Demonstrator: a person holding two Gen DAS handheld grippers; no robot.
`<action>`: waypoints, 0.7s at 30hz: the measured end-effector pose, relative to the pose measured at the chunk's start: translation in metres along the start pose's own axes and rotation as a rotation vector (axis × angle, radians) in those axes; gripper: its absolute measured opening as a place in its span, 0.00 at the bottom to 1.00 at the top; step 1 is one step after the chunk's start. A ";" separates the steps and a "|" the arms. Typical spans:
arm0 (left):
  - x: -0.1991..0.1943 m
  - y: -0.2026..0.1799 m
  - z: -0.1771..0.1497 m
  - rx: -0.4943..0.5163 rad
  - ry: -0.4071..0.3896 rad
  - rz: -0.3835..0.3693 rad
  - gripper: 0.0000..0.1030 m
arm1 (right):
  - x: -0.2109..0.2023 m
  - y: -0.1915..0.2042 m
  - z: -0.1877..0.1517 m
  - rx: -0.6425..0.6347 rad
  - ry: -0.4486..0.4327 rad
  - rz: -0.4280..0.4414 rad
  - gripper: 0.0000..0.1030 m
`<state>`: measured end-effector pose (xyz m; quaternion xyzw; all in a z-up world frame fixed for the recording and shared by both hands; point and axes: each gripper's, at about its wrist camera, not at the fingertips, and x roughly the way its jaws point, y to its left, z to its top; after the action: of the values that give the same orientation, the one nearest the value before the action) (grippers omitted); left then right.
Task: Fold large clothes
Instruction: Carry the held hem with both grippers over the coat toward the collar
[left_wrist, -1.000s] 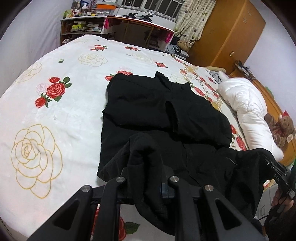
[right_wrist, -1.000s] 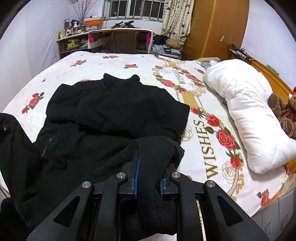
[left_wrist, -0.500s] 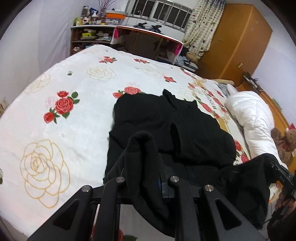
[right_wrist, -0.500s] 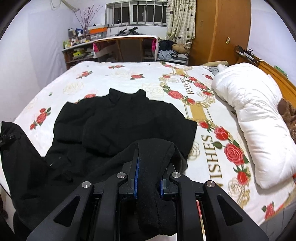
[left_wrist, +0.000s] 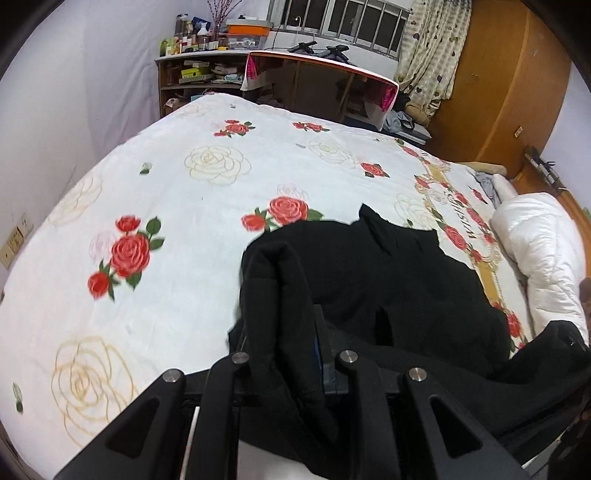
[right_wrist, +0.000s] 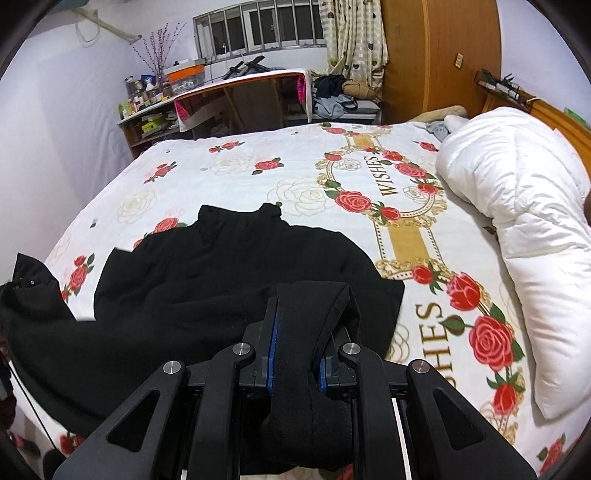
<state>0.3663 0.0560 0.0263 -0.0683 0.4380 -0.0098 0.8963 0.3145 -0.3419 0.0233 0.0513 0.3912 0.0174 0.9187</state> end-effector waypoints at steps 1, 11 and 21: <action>0.008 -0.004 0.008 0.010 0.002 0.012 0.16 | 0.006 -0.001 0.005 -0.002 0.008 -0.007 0.16; 0.087 -0.031 0.071 0.021 0.024 0.069 0.16 | 0.086 -0.024 0.056 0.040 0.082 -0.027 0.16; 0.187 -0.040 0.073 -0.005 0.143 0.129 0.20 | 0.170 -0.029 0.060 0.087 0.174 -0.061 0.16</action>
<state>0.5408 0.0099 -0.0702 -0.0412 0.5045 0.0441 0.8613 0.4749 -0.3630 -0.0602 0.0775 0.4714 -0.0233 0.8782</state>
